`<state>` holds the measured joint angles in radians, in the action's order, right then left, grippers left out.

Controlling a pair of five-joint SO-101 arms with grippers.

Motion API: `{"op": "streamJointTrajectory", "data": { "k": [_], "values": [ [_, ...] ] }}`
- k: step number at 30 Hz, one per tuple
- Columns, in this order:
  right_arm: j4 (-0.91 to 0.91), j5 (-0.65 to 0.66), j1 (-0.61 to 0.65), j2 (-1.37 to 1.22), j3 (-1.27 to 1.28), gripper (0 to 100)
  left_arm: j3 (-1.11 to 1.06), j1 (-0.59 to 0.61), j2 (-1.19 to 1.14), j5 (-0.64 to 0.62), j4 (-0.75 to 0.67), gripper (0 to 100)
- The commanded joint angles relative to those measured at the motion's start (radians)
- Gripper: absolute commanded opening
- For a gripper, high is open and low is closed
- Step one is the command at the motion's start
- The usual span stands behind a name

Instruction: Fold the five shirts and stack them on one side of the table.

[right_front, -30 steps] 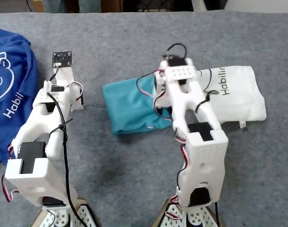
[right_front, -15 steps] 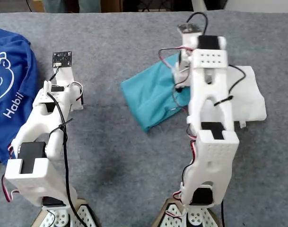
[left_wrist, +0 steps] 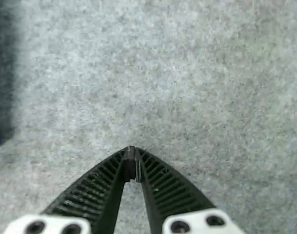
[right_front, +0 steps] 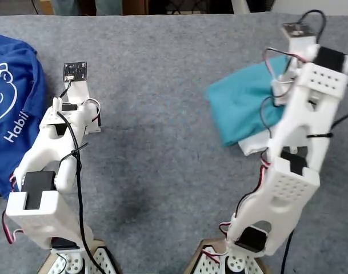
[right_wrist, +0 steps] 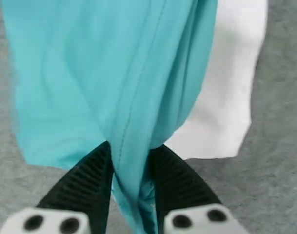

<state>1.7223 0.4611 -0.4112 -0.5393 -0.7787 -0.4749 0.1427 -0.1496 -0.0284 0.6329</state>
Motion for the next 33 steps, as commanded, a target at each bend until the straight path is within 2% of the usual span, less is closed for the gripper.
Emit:
{"op": "streamJointTrajectory", "data": {
  "k": [1, 11, 33],
  "values": [
    [-0.020, 0.012, -0.063, 0.004, -0.051, 1.5, 0.008, 0.010, 0.009, 0.002, -0.011, 3],
    [-0.020, 0.012, -0.117, -0.058, -0.051, 1.8, 0.008, 0.010, 0.009, 0.002, -0.011, 3],
    [-0.012, 0.012, -0.144, -0.091, -0.130, 3.8, 0.008, 0.010, 0.009, 0.002, -0.011, 3]
  ]
}}
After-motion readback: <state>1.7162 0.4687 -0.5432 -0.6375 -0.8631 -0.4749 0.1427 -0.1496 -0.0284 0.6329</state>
